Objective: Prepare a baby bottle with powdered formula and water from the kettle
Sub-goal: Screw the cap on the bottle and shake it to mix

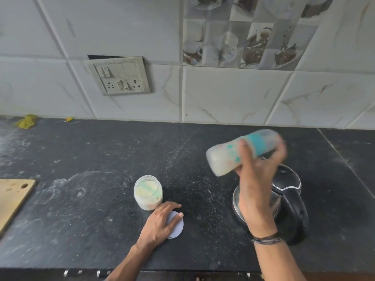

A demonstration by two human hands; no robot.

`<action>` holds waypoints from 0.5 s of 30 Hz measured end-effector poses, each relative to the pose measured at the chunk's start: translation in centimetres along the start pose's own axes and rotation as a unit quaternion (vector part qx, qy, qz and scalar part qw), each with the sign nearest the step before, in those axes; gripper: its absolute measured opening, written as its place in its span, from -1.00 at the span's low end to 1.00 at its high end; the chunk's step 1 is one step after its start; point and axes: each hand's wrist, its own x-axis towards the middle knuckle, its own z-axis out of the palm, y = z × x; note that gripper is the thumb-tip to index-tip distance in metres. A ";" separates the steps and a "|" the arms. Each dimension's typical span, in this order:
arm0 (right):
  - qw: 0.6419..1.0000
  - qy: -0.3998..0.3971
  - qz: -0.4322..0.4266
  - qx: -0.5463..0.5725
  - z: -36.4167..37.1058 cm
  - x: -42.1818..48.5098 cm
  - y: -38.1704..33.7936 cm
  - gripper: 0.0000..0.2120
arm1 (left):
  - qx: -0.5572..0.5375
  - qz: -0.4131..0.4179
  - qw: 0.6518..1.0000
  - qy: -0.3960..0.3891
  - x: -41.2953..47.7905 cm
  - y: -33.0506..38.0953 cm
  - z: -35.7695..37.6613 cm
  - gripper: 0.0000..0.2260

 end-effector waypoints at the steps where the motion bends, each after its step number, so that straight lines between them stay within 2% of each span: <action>1: 0.999 -0.040 0.015 -0.021 -0.1 -0.2 0.1 -0.26 | -0.001 0.000 1.000 -0.001 0.0 0.0 0.0 -0.69; 3: 0.998 -0.055 0.003 -0.017 -0.4 -0.4 -0.1 -0.26 | -0.001 0.001 1.000 -0.005 0.1 0.1 -0.1 -0.68; 6: 0.998 0.027 -0.026 0.042 -0.6 -0.5 -0.2 -0.20 | 0.003 0.000 1.000 -0.005 0.1 0.2 0.0 -0.70; 7: 0.998 0.028 -0.024 0.043 -0.5 -0.5 0.1 -0.20 | 0.004 -0.001 1.000 -0.004 0.1 0.1 0.0 -0.70; 10: 0.996 -0.078 0.003 -0.036 -0.3 -1.1 1.0 -0.31 | 0.002 0.001 1.000 -0.006 0.0 0.0 -0.1 -0.71; 11: 0.995 -0.089 0.002 -0.042 -0.4 -1.1 1.0 -0.31 | 0.001 0.003 1.000 -0.006 0.0 0.1 -0.2 -0.70; 15: 0.999 0.018 -0.023 0.031 -0.7 -0.7 0.4 -0.20 | 0.003 -0.002 1.000 -0.013 0.2 0.4 -0.2 -0.67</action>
